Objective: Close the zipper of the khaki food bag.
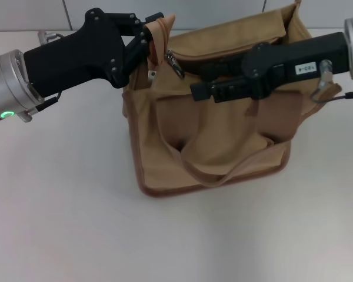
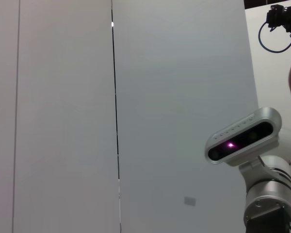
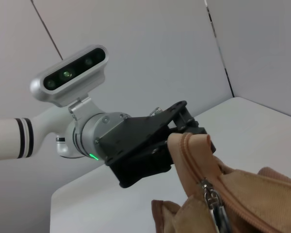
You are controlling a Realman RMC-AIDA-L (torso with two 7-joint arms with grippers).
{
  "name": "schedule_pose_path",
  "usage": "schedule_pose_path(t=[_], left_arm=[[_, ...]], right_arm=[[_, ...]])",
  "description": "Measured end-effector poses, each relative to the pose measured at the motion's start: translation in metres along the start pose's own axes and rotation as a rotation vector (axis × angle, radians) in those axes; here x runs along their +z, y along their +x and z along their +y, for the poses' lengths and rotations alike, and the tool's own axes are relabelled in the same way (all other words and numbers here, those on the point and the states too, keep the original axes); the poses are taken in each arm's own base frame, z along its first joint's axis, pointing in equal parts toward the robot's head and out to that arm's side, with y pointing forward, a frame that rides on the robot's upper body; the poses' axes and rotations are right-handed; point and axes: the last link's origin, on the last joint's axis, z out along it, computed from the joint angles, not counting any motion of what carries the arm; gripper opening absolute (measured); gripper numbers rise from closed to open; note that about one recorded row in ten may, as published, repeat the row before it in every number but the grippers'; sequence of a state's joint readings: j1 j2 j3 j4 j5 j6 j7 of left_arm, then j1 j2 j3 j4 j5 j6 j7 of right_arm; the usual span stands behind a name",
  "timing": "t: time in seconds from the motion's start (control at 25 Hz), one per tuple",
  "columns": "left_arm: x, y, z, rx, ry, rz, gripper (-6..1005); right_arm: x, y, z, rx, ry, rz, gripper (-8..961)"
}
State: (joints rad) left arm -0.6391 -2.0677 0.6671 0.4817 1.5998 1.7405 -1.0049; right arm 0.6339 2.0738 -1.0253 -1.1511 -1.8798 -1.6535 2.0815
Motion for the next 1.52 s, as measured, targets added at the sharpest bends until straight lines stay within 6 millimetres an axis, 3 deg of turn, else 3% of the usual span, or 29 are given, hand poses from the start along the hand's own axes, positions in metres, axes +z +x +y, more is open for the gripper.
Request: schedule_pose_path(t=[0.68, 1.52], left_arm=[[0.011, 0.006, -0.003, 0.045, -0.042, -0.004, 20], [0.008, 0.004, -0.002, 0.035, -0.026, 0.001, 19]], right_arm=[[0.016, -0.014, 0.003, -0.066, -0.054, -0.018, 580], [0.012, -0.007, 0.011, -0.057, -0.108, -0.042, 579]])
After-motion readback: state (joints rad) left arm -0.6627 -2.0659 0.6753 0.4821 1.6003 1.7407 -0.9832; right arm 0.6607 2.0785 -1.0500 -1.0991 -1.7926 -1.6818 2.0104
